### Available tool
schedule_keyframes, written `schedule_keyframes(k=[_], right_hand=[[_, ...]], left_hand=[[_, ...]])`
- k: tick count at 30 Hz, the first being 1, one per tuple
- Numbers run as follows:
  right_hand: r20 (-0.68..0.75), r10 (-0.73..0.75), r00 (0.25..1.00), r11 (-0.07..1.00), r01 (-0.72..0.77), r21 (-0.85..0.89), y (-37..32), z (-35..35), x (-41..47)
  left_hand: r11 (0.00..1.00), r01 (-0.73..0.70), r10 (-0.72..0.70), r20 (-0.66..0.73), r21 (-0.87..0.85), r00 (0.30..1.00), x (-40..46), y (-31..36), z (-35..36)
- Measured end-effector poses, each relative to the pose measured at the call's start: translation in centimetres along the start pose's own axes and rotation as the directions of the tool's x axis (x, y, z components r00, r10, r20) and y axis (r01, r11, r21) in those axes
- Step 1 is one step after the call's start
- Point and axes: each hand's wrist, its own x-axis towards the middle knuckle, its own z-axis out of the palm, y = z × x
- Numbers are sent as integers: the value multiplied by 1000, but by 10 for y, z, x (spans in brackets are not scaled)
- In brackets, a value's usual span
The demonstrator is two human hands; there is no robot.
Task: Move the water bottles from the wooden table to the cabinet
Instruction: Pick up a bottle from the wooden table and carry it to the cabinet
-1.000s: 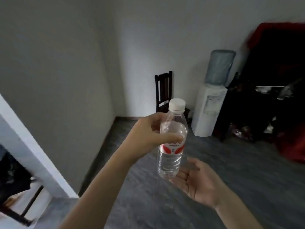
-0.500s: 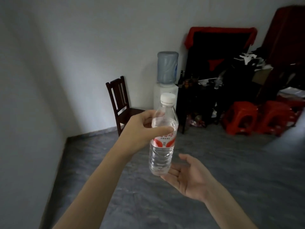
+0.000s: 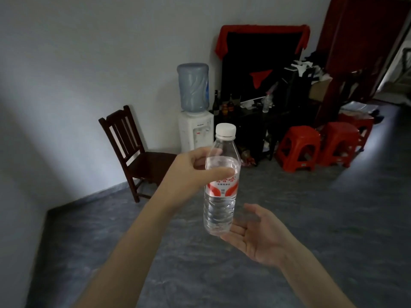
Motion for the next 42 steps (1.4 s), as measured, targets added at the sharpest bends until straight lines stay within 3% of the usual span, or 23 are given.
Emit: schedule_keyframes(k=[9, 16, 20, 28, 35, 42], right_hand=[[-24, -55, 998, 998, 55, 35, -151, -26, 62], [-27, -27, 999, 999, 28, 29, -237, -36, 109], [-28, -26, 999, 998, 27, 52, -278, -43, 145], [-47, 1, 999, 1000, -2, -16, -377, -36, 248], [-40, 12, 999, 998, -15, -66, -478, -33, 332], [-89, 5, 996, 998, -11, -70, -555, -60, 387]], left_hand=[[1000, 5, -7, 66, 29, 998, 175, 0, 30], [1000, 7, -7, 36, 18, 999, 271, -15, 35], [1000, 23, -23, 3, 16, 1000, 328, -34, 31], [991, 28, -38, 76, 129, 996, 459, -72, -4], [995, -20, 14, 67, 94, 998, 582, -94, -43], [994, -40, 29, 106, 102, 994, 684, -135, -32]])
